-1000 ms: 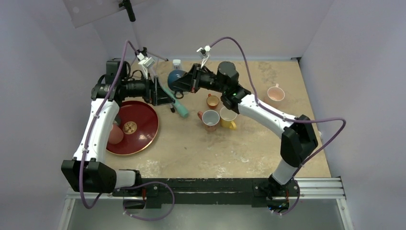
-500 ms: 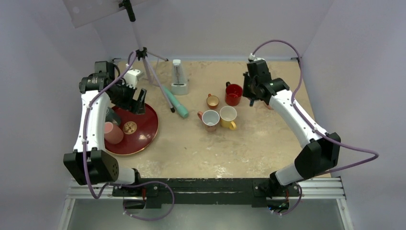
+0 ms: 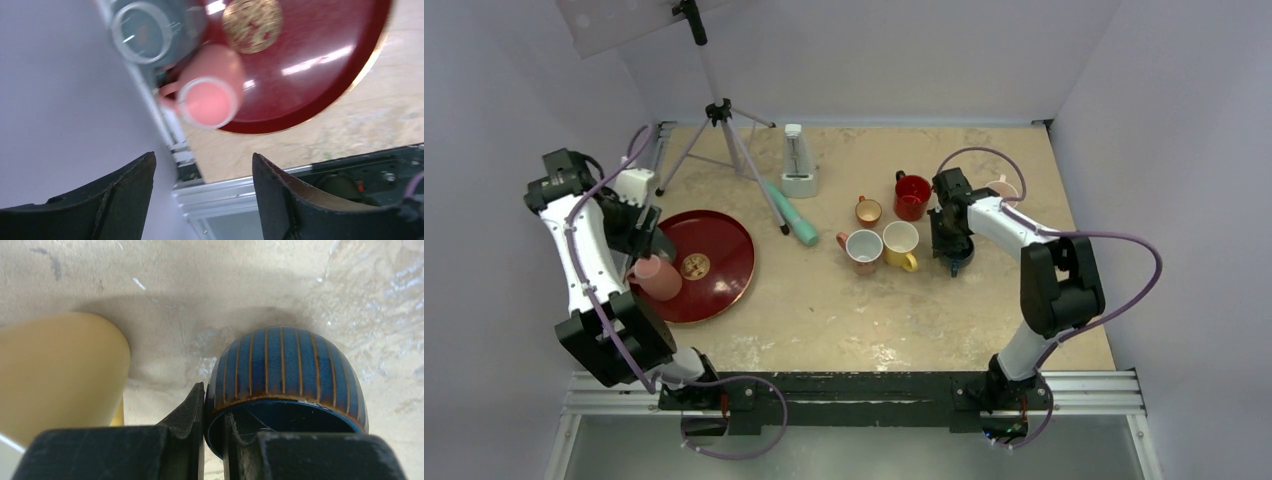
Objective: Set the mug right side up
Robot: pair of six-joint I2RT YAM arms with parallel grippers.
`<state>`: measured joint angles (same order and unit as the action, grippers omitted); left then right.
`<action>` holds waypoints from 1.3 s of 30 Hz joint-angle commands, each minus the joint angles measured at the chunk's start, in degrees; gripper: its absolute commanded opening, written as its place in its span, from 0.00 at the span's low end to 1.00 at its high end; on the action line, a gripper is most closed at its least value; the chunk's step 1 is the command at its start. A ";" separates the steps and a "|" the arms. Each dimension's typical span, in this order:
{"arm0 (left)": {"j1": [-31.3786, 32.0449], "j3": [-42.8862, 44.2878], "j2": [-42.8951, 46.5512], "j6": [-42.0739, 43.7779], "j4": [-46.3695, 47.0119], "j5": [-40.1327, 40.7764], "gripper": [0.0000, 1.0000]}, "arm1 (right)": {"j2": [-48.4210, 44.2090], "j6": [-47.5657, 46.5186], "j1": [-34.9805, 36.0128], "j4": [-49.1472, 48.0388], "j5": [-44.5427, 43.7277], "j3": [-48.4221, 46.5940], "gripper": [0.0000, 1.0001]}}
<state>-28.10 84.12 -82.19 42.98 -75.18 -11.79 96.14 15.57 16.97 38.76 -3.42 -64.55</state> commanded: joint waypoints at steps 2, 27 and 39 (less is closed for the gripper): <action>-7.91 2.44 -1.89 11.29 2.11 3.88 0.72 | 0.50 -2.57 -0.27 -6.14 2.20 -1.62 0.03; -2.59 -22.33 -2.28 20.89 11.31 -9.19 0.52 | -4.64 -4.65 -0.43 0.92 -0.50 -9.18 0.47; -1.43 -21.95 4.83 27.39 6.60 -13.28 0.63 | -5.31 -5.54 -0.40 1.41 -0.98 -9.55 0.48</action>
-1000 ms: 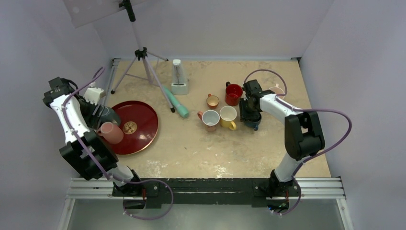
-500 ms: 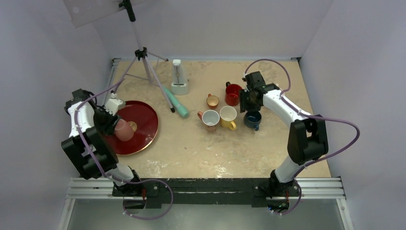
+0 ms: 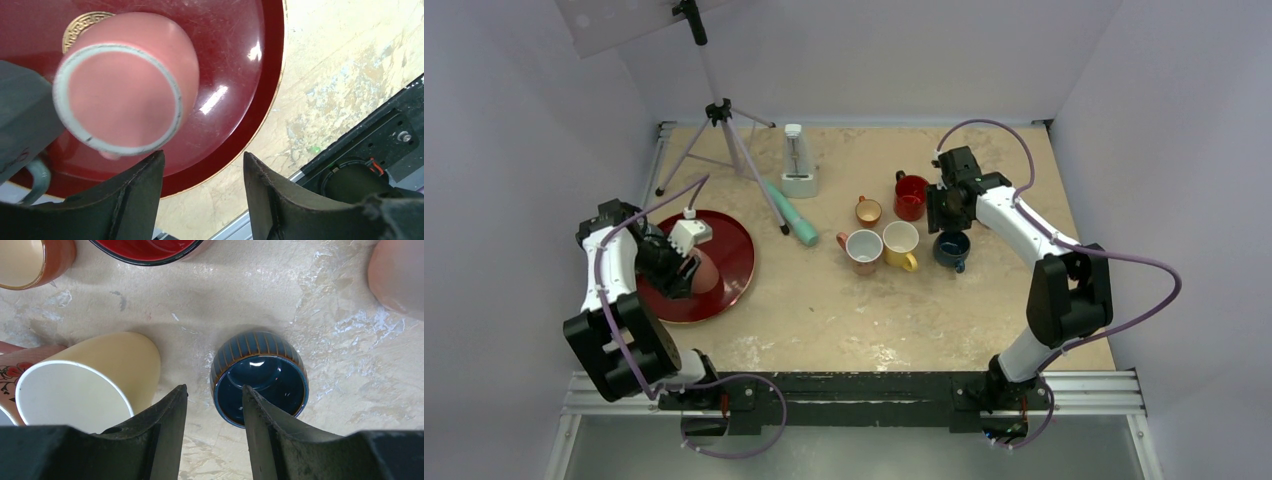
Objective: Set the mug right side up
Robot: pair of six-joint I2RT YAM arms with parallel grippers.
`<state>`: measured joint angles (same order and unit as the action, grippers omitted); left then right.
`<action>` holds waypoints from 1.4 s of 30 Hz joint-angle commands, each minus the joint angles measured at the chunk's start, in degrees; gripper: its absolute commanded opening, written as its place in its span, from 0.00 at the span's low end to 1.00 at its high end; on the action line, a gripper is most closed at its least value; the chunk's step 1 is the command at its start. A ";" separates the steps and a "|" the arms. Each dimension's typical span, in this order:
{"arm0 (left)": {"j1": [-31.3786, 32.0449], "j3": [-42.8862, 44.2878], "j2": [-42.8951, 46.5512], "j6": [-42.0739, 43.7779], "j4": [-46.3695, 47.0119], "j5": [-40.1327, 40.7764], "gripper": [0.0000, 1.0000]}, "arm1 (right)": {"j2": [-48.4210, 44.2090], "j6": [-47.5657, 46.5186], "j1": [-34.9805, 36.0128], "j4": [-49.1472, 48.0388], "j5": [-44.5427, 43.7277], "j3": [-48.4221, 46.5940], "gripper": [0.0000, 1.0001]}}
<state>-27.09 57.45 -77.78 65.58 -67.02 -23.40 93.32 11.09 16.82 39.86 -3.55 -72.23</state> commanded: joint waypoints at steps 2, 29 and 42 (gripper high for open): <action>-5.67 9.05 -0.99 6.70 -1.60 -2.24 0.65 | -2.60 -1.13 -0.22 0.27 -0.67 -1.59 0.47; -0.86 3.75 -11.18 3.61 5.45 -9.16 0.00 | -6.38 -1.43 -0.21 3.74 -1.76 -4.29 0.50; 3.41 15.03 0.03 -25.94 -2.45 -35.49 0.00 | -11.59 2.75 16.43 -12.76 11.51 -13.47 0.53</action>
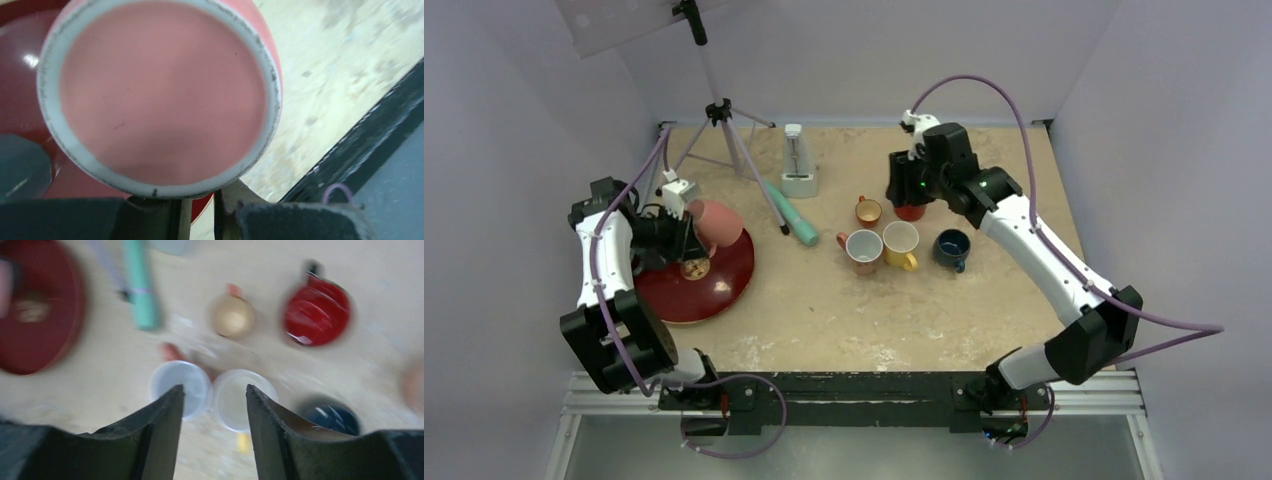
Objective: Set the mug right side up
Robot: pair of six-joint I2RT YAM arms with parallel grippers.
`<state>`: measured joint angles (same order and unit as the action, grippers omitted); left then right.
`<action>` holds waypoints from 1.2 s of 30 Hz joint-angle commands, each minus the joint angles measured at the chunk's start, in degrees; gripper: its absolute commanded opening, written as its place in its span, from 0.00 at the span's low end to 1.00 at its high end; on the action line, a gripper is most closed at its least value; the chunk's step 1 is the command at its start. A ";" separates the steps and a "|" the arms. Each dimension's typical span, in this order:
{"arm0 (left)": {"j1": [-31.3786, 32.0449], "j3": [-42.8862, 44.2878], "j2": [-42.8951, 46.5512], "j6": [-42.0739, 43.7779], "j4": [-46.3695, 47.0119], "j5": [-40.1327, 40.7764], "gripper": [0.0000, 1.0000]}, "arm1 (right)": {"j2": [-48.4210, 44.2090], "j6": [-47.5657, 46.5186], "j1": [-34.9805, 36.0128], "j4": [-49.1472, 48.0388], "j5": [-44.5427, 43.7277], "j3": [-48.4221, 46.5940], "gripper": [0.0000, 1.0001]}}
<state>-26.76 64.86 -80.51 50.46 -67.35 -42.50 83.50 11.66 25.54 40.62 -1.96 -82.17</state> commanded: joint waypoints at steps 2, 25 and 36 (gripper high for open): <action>6.13 11.42 2.83 -16.67 -1.24 -19.74 0.00 | -2.65 5.96 10.49 -25.72 19.70 -0.04 0.59; 26.23 14.43 6.46 -49.24 21.53 -31.81 0.00 | 10.13 37.31 15.66 -82.68 38.63 0.94 0.58; 19.40 28.01 4.49 -17.83 -12.62 -8.18 1.00 | 6.13 6.67 16.95 -31.46 11.59 -10.27 0.00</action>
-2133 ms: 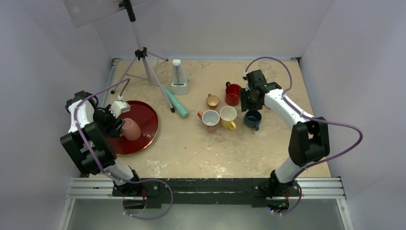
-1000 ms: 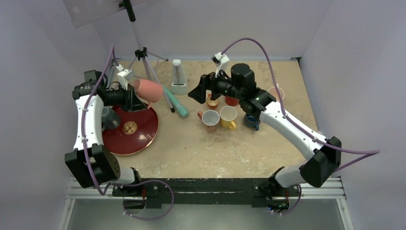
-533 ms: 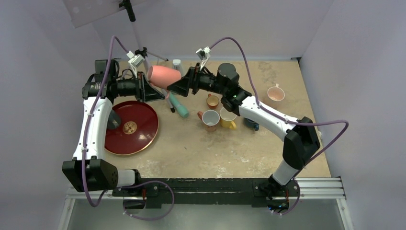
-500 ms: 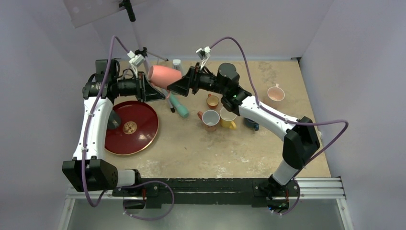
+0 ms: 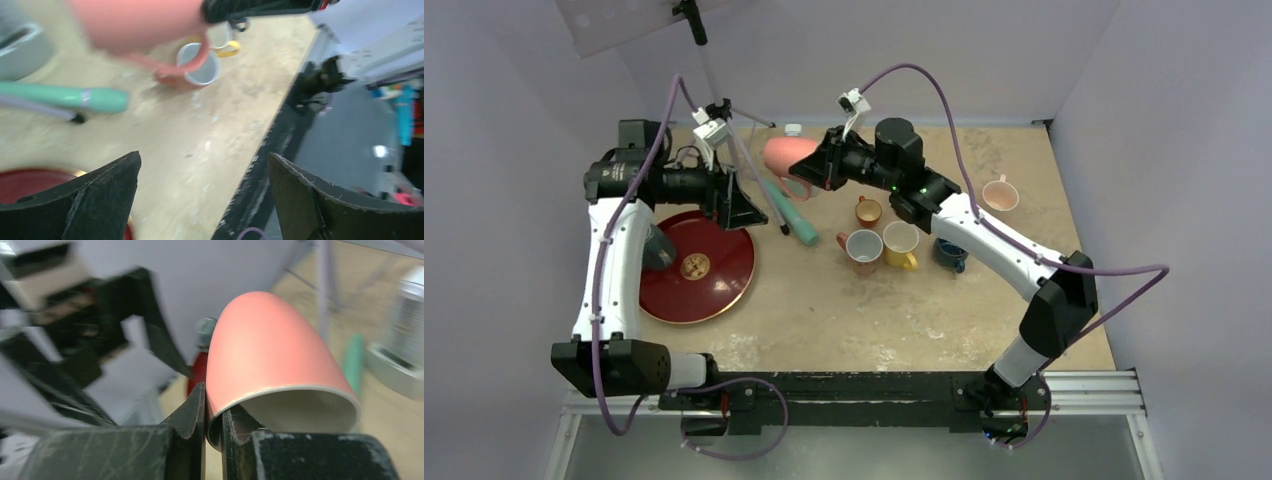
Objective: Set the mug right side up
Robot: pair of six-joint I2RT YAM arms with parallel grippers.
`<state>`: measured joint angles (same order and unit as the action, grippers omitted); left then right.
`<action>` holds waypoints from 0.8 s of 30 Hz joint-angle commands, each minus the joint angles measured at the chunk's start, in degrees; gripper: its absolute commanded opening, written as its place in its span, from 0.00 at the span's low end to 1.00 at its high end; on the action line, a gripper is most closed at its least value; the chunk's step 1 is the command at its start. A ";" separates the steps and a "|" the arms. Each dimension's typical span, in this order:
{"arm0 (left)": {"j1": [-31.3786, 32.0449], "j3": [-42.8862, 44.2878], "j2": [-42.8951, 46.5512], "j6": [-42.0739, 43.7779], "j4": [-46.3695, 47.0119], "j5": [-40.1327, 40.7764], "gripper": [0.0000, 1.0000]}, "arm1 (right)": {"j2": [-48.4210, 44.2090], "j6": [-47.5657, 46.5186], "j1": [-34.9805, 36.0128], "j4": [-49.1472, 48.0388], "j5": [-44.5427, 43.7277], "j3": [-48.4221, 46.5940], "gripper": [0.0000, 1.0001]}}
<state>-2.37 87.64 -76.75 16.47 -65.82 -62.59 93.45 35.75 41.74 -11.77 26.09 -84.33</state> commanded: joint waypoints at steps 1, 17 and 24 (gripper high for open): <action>-7.34 6.05 0.86 18.15 -15.77 13.90 1.00 | -2.98 -20.24 1.52 25.86 -17.71 -9.40 0.00; -31.86 1.45 -9.96 37.91 -6.44 47.58 0.71 | 18.93 -27.38 16.84 67.68 -30.33 -20.98 0.00; -34.53 0.40 -17.97 42.76 1.33 54.71 0.75 | 27.50 -25.67 17.81 71.11 -32.21 -23.15 0.00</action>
<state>-34.59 86.00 -89.93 54.46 -69.67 -12.67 119.57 9.82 59.66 56.80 -3.66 -104.64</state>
